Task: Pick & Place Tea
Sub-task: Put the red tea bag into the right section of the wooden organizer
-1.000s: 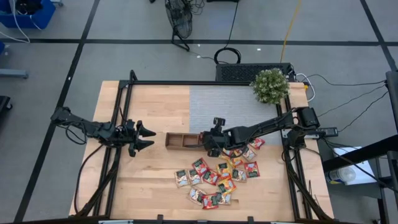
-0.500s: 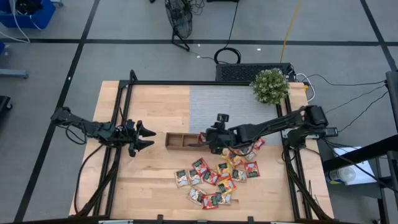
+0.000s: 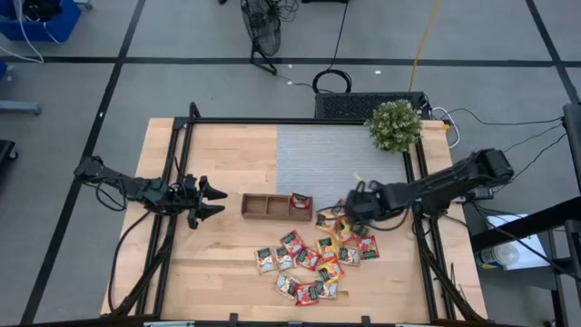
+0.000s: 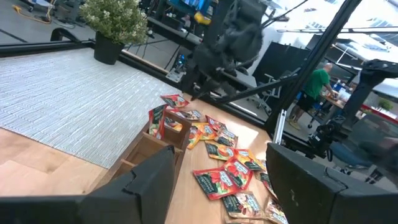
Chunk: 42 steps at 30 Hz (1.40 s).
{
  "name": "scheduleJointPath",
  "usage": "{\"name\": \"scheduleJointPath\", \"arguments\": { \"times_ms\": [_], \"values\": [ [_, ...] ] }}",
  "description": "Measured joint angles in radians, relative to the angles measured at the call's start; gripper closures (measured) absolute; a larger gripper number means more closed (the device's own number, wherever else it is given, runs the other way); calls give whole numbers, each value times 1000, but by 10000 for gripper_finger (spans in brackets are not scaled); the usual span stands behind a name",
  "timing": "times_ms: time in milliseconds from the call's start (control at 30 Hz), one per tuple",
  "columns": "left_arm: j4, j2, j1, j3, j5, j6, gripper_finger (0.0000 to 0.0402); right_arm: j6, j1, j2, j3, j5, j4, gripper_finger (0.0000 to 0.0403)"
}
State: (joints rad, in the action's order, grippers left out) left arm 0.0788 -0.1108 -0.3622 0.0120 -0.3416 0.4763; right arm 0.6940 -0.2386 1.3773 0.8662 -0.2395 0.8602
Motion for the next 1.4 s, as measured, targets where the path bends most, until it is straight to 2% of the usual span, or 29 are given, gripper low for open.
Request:
{"name": "scheduleJointPath", "arguments": {
  "times_ms": [167,233,367,467,633,900,1100,1233,1400],
  "values": [
    [0,0,0,0,0,0,151,-28,0,-113,-152,188,2,268],
    [0,0,0,0,0,0,151,-76,0,-145,-178,218,15,268],
    [0,0,0,0,0,0,151,-199,0,-173,-209,208,70,268],
    [0,0,0,0,0,0,151,-275,0,-171,-239,145,67,269],
    [0,0,0,0,0,0,151,-263,-6,-141,-240,134,48,269],
    [0,0,0,0,0,0,151,-207,-12,-80,-240,55,31,269],
    [0,0,0,0,0,0,151,-211,-12,-35,-238,57,-17,271],
    [0,0,0,0,0,0,151,-179,-12,-32,-238,76,-21,300],
    [0,0,0,0,0,0,151,-150,-12,-31,-238,83,-34,387]
  ]
}}
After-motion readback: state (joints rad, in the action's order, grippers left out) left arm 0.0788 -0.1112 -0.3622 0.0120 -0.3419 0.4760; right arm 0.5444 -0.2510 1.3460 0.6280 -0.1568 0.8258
